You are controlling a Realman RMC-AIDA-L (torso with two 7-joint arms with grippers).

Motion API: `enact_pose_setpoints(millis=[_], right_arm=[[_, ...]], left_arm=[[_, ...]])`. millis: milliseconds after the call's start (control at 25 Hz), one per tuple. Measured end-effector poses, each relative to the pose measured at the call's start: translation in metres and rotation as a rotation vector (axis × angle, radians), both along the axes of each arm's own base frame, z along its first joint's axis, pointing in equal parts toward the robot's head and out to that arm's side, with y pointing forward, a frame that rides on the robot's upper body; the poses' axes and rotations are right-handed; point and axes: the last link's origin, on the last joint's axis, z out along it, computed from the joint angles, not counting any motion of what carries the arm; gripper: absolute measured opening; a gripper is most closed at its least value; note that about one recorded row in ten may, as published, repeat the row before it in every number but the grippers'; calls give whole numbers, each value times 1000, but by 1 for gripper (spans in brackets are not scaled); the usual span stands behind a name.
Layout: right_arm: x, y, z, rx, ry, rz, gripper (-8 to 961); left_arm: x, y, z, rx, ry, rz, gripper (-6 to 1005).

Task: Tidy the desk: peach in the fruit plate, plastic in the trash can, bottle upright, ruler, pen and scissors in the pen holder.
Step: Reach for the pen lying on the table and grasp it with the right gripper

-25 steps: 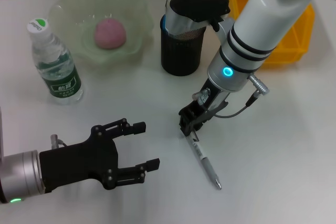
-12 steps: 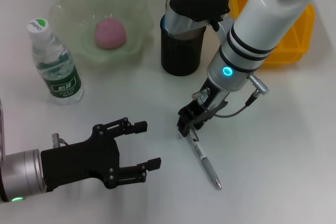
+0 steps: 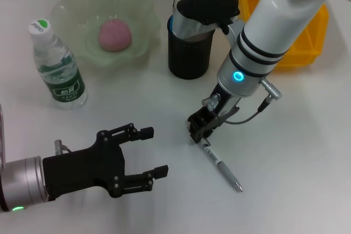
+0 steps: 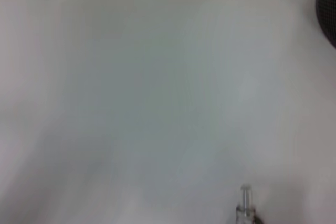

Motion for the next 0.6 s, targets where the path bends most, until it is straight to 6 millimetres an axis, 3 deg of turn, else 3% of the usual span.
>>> enact_pose_setpoints(millis=[280, 600], right_arm=[[-1, 0, 0, -2, 4, 5, 221], [-2, -4, -3, -24, -1, 18, 271]], left_arm=[[0, 0, 0, 0, 0, 0, 802], [0, 0, 0, 0, 0, 0, 802]])
